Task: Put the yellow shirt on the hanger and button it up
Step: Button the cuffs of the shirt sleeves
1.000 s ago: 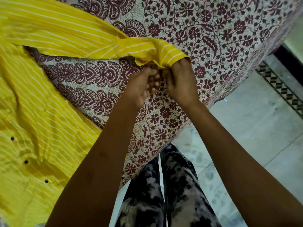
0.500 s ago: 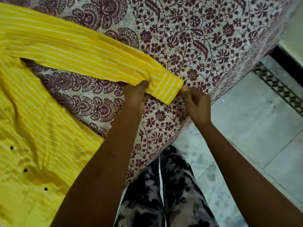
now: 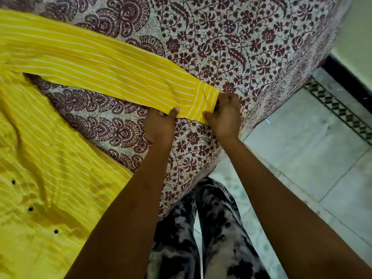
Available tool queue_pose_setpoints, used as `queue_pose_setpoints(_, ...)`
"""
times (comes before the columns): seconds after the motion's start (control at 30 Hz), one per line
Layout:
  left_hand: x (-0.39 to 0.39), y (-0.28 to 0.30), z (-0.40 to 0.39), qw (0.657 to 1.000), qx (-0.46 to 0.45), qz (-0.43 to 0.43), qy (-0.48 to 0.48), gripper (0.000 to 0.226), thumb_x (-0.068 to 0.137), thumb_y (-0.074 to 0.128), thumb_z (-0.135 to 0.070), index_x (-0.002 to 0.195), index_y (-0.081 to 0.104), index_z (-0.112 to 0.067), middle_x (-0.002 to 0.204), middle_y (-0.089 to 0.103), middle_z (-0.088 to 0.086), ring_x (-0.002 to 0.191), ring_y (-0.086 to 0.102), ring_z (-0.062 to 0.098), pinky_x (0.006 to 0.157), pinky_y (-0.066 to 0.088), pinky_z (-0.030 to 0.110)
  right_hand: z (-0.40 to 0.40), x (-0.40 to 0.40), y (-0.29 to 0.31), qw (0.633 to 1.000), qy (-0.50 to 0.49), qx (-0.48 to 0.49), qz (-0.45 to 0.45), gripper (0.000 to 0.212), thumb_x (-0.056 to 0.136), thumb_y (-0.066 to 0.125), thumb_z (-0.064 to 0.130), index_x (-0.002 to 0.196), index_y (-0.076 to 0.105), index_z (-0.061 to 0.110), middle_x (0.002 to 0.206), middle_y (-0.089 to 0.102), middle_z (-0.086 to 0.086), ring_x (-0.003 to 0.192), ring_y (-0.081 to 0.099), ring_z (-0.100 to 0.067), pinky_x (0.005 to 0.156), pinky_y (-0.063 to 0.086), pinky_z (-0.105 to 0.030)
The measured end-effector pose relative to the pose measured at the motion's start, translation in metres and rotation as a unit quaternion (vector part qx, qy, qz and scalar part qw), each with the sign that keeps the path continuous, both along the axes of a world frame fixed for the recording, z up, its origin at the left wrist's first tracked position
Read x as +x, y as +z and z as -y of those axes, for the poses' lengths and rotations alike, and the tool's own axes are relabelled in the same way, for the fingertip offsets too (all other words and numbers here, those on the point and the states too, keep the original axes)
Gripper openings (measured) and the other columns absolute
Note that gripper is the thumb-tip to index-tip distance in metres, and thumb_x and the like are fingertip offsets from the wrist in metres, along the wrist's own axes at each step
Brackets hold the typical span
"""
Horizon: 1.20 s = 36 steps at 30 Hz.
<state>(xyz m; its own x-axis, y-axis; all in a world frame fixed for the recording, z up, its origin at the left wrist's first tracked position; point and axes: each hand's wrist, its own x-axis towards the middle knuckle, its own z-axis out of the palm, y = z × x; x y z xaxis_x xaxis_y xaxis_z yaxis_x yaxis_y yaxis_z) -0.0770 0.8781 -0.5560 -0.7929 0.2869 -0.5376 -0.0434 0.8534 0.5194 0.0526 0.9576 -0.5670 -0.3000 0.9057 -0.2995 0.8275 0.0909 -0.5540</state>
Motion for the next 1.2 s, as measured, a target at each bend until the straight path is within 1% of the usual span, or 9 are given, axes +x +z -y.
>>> queue_pose_setpoints(0.17, -0.011, 0.025, 0.027, 0.998, 0.026, 0.052, -0.025, 0.036, 0.073, 0.072, -0.044, 0.082, 0.053, -0.014, 0.095, 0.066, 0.009, 0.090, 0.062, 0.024, 0.078, 0.045, 0.034, 0.022, 0.018, 0.035, 1.000, -0.015, -0.023, -0.002, 0.054, 0.078, 0.070, 0.026, 0.123, 0.049, 0.006, 0.124, 0.050, -0.017, 0.112, 0.049, -0.033, 0.091, 0.043, -0.040)
queue_pose_setpoints(0.3, -0.015, 0.086, 0.066, 0.994, 0.046, 0.070, -0.068, 0.019, 0.083, 0.064, -0.034, 0.089, 0.051, -0.020, 0.090, 0.060, 0.001, 0.087, 0.060, 0.024, 0.069, 0.039, 0.026, 0.062, 0.028, 0.090, 0.997, 0.032, -0.046, -0.051, 0.057, 0.090, 0.054, 0.038, 0.134, 0.043, 0.005, 0.137, 0.048, -0.017, 0.124, 0.046, -0.032, 0.100, 0.037, -0.037)
queue_pose_setpoints(0.4, -0.006, 0.132, 0.105, 0.990, 0.075, 0.014, -0.121, 0.031, 0.086, 0.064, -0.029, 0.113, 0.057, -0.016, 0.115, 0.060, 0.005, 0.108, 0.056, 0.023, 0.079, 0.037, 0.025, 0.095, 0.032, 0.133, 0.992, 0.090, -0.059, -0.067, 0.071, 0.088, 0.038, 0.052, 0.140, 0.036, 0.004, 0.144, 0.041, -0.016, 0.132, 0.039, -0.030, 0.107, 0.029, -0.031)
queue_pose_setpoints(0.5, 0.008, 0.167, 0.144, 0.978, 0.080, -0.089, -0.173, 0.052, 0.085, 0.064, -0.035, 0.130, 0.048, -0.014, 0.135, 0.051, 0.008, 0.123, 0.048, 0.026, 0.098, 0.042, 0.035, 0.121, 0.038, 0.165, 0.985, 0.152, -0.041, -0.075, 0.089, 0.079, 0.023, 0.065, 0.141, 0.033, 0.003, 0.146, 0.038, -0.018, 0.134, 0.037, -0.033, 0.111, 0.031, -0.042)
queue_pose_setpoints(0.6, 0.029, 0.200, 0.178, 0.963, 0.051, -0.186, -0.187, 0.066, 0.084, 0.065, -0.031, 0.140, 0.034, -0.012, 0.145, 0.038, 0.012, 0.133, 0.037, 0.028, 0.104, 0.033, 0.038, 0.139, 0.040, 0.203, 0.973, 0.212, -0.006, -0.089, 0.076, 0.084, 0.030, 0.052, 0.141, 0.034, 0.002, 0.146, 0.037, -0.019, 0.136, 0.034, -0.034, 0.111, 0.030, -0.046)
queue_pose_setpoints(0.77, 0.059, 0.240, 0.235, 0.955, 0.008, -0.259, -0.146, 0.074, 0.086, 0.051, -0.044, 0.147, 0.018, -0.017, 0.155, 0.016, 0.009, 0.142, 0.020, 0.027, 0.111, 0.023, 0.044, 0.168, 0.038, 0.245, 0.953, 0.269, 0.044, -0.135, 0.073, 0.084, 0.030, 0.049, 0.140, 0.035, 0.004, 0.144, 0.039, -0.020, 0.134, 0.036, -0.036, 0.110, 0.030, -0.051)
queue_pose_setpoints(0.93, 0.065, 0.267, 0.295, 0.948, 0.005, -0.306, -0.090, 0.078, 0.078, 0.029, -0.056, 0.147, 0.020, -0.020, 0.153, 0.023, 0.011, 0.139, 0.028, 0.031, 0.107, 0.027, 0.046, 0.214, 0.018, 0.271, 0.922, 0.356, 0.073, -0.132, 0.078, 0.084, 0.024, 0.060, 0.144, 0.028, 0.011, 0.150, 0.032, -0.015, 0.138, 0.030, -0.032, 0.111, 0.027, -0.051)
queue_pose_setpoints(1.07, 0.046, 0.279, 0.354, 0.941, 0.019, -0.334, -0.048, 0.074, 0.079, 0.030, -0.054, 0.145, 0.027, -0.020, 0.152, 0.027, 0.011, 0.136, 0.033, 0.031, 0.104, 0.032, 0.047, 0.267, -0.011, 0.287, 0.901, 0.401, 0.094, -0.137, 0.091, 0.079, 0.016, 0.071, 0.144, 0.029, 0.008, 0.150, 0.031, -0.016, 0.139, 0.028, -0.032, 0.111, 0.026, -0.048)
queue_pose_setpoints(1.2, 0.018, 0.285, 0.423, 0.940, 0.026, -0.339, -0.023, 0.072, 0.081, 0.031, -0.055, 0.146, 0.021, -0.026, 0.154, 0.021, 0.006, 0.140, 0.026, 0.027, 0.109, 0.026, 0.046, 0.329, -0.049, 0.292, 0.880, 0.437, 0.119, -0.142, 0.069, 0.087, 0.036, 0.051, 0.143, 0.031, 0.011, 0.148, 0.034, -0.014, 0.137, 0.032, -0.033, 0.108, 0.030, -0.051)
